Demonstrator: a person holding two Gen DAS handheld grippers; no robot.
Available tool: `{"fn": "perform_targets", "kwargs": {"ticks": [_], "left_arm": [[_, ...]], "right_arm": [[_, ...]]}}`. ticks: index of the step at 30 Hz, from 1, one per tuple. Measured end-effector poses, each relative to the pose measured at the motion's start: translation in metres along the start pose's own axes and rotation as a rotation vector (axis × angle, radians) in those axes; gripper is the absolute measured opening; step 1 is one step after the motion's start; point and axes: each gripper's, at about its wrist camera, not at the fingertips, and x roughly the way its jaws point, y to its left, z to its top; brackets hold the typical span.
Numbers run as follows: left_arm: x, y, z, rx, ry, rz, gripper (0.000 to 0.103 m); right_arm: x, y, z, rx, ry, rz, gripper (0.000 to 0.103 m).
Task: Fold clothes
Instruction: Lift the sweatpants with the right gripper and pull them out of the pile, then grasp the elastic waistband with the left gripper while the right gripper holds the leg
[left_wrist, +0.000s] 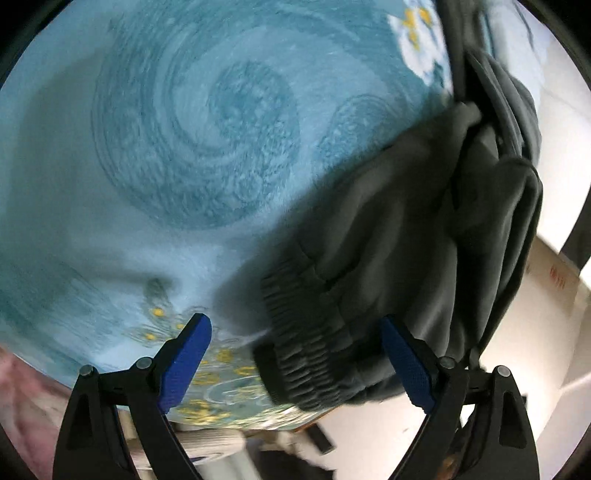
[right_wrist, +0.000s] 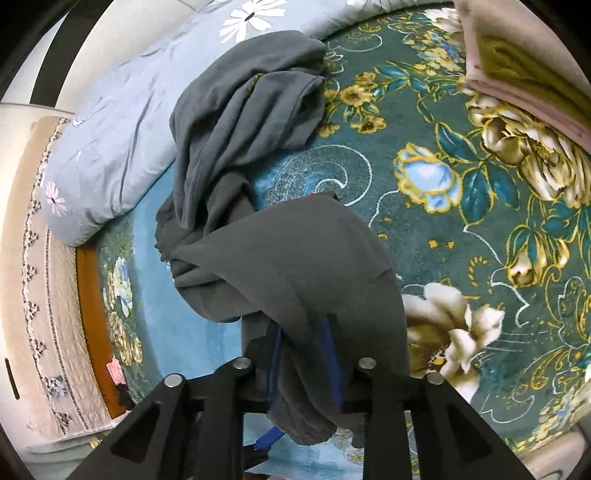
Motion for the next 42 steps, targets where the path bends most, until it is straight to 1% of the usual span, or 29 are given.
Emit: {"fn": "perform_targets", "kwargs": {"ticks": [2, 4, 5, 7, 8, 10, 12, 13, 14, 15, 16, 17, 18, 19, 21, 23, 24, 25, 29, 30, 31, 33, 34, 36, 38, 40, 42], "left_arm": [[0.006, 0.004, -0.003, -0.044, -0.002, -0.02, 0.092], [0.01, 0.01, -0.006, -0.078, -0.013, -0.022, 0.092], [0.011, 0.014, -0.008, -0.096, -0.02, -0.037, 0.092], [0.014, 0.022, -0.013, -0.159, -0.016, -0.11, 0.091], [0.016, 0.026, -0.014, -0.192, -0.01, -0.152, 0.09], [0.021, 0.029, -0.016, -0.243, 0.012, -0.249, 0.081], [0.023, 0.027, -0.015, -0.243, 0.03, -0.323, 0.077], [0.022, 0.024, -0.015, -0.228, 0.034, -0.347, 0.077], [0.019, 0.022, -0.015, -0.204, 0.031, -0.356, 0.077], [0.016, 0.021, -0.014, -0.178, 0.026, -0.361, 0.075], [0.011, 0.019, -0.014, -0.148, 0.018, -0.362, 0.068], [0.007, 0.018, -0.013, -0.123, 0.011, -0.359, 0.064], [0.002, 0.016, -0.011, -0.1, 0.001, -0.353, 0.053], [-0.002, 0.014, -0.009, -0.077, -0.009, -0.346, 0.045], [-0.007, 0.012, -0.006, -0.055, -0.027, -0.346, 0.042], [-0.013, 0.007, -0.001, -0.04, -0.04, -0.336, 0.041], [-0.025, -0.008, -0.002, -0.029, -0.047, -0.315, 0.035], [-0.032, -0.021, -0.005, -0.012, -0.053, -0.287, 0.034], [-0.037, -0.039, -0.011, 0.029, -0.068, -0.202, 0.029], [-0.042, -0.044, -0.01, 0.042, -0.082, -0.181, 0.021], [-0.047, -0.05, -0.01, 0.055, -0.096, -0.159, 0.02], [-0.061, -0.061, -0.008, 0.083, -0.131, -0.142, 0.017], [-0.072, -0.068, -0.006, 0.104, -0.151, -0.131, 0.01], [-0.093, -0.081, -0.001, 0.15, -0.191, -0.109, 0.01], [-0.114, -0.089, 0.004, 0.191, -0.223, -0.09, 0.01], [-0.136, -0.083, 0.001, 0.234, -0.263, -0.066, 0.01], [-0.153, -0.079, 0.003, 0.242, -0.295, -0.058, 0.01]], "right_arm": [[0.0, 0.0, 0.001, -0.003, 0.0, 0.003, 0.026], [0.0, -0.001, 0.001, -0.007, 0.0, 0.002, 0.026], [0.0, -0.002, 0.001, -0.008, 0.001, 0.005, 0.026], [0.0, -0.004, 0.001, -0.009, 0.003, 0.007, 0.026], [0.0, -0.005, 0.001, -0.009, 0.003, 0.008, 0.028], [0.001, -0.008, 0.002, 0.001, 0.003, 0.012, 0.03], [0.001, -0.01, 0.003, 0.007, 0.004, 0.017, 0.031], [0.0, -0.01, 0.004, 0.004, 0.003, 0.017, 0.031], [0.0, -0.01, 0.004, 0.002, 0.002, 0.016, 0.031], [0.0, -0.01, 0.005, 0.001, 0.002, 0.016, 0.031], [0.0, -0.01, 0.005, 0.0, 0.002, 0.017, 0.031], [0.001, -0.01, 0.006, -0.001, 0.003, 0.019, 0.031], [0.001, -0.01, 0.006, -0.003, 0.003, 0.022, 0.031], [0.001, -0.01, 0.006, -0.004, 0.003, 0.024, 0.031], [0.001, -0.009, 0.007, -0.007, 0.002, 0.031, 0.031], [0.001, -0.008, 0.007, -0.01, 0.001, 0.037, 0.031], [-0.001, -0.008, 0.007, -0.011, -0.001, 0.042, 0.031], [-0.003, -0.007, 0.007, -0.013, -0.004, 0.047, 0.031], [-0.014, -0.005, 0.008, -0.023, -0.017, 0.056, 0.031], [-0.016, -0.006, 0.009, -0.023, -0.021, 0.055, 0.031], [-0.018, -0.006, 0.009, -0.021, -0.023, 0.053, 0.031], [-0.017, -0.008, 0.011, -0.011, -0.016, 0.04, 0.031], [-0.015, -0.009, 0.012, -0.005, -0.01, 0.033, 0.031], [-0.01, -0.009, 0.011, 0.01, 0.006, 0.035, 0.032], [-0.008, -0.003, 0.008, 0.006, -0.003, 0.062, 0.032], [-0.008, 0.004, 0.005, -0.004, -0.016, 0.085, 0.032], [-0.007, 0.012, 0.002, -0.015, -0.026, 0.106, 0.039]]}}
